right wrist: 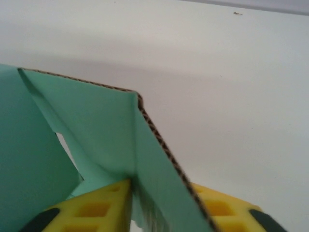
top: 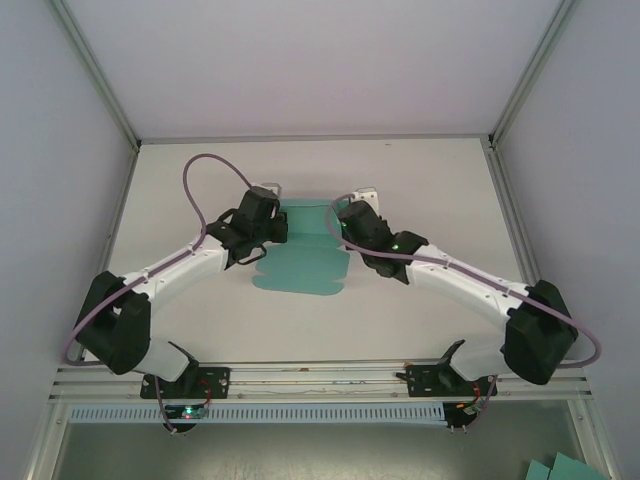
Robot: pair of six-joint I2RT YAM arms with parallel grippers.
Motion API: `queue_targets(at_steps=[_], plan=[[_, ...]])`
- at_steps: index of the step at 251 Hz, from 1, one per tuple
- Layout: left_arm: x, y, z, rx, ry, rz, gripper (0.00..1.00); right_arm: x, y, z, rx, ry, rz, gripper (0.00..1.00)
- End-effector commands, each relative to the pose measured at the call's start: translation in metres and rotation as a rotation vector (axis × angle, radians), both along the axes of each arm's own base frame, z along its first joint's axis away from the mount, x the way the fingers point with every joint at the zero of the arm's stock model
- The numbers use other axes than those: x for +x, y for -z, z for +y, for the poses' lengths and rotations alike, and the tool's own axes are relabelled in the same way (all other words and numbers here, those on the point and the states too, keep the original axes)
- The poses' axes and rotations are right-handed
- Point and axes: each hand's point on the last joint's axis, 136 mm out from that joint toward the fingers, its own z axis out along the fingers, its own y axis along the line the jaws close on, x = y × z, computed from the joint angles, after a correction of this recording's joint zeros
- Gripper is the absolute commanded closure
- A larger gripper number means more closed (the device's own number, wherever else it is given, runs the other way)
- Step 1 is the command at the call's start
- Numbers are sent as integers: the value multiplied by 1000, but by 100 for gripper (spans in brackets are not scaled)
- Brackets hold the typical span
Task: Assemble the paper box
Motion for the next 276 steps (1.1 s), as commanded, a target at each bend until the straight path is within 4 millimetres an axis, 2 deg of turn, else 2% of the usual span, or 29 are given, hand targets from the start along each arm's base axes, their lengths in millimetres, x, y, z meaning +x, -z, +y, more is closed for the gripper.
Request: queue_targets(at_steps=[1, 7, 31, 60, 81, 104, 121, 137, 171, 204, 242, 276], plan=[[5, -1, 8, 58, -19, -9, 100, -15, -13, -14, 12, -72, -19, 58], [5, 0, 7, 56, -12, -11, 100, -19, -17, -14, 31, -94, -25, 54], [4, 0, 1, 39, 22, -13, 100, -33, -35, -25, 98, -143, -76, 45], [1, -2, -6, 10, 66, -22, 100, -39, -52, -65, 156, -77, -161, 28], [-1, -5, -10, -13, 88, -33, 100, -36, -50, -101, 208, 23, -179, 24], [-2, -8, -12, -27, 95, -43, 100, -31, -35, -115, 276, 39, -134, 23], [-1, -9, -13, -28, 99, -41, 100, -26, -25, -105, 313, -19, -98, 22], [-1, -10, -14, -31, 99, -40, 100, -23, -20, -85, 341, -126, -78, 20], [0, -10, -15, -33, 97, -42, 100, -24, -25, -40, 441, -350, -53, 19], [3, -8, -13, -26, 78, -40, 100, -38, -29, -5, 516, -525, -27, 19], [6, -5, -15, -22, 76, -23, 100, -48, -30, 23, 563, -646, -19, 19], [5, -8, -20, -44, 97, -31, 100, -44, -22, 41, 547, -692, 10, 21]])
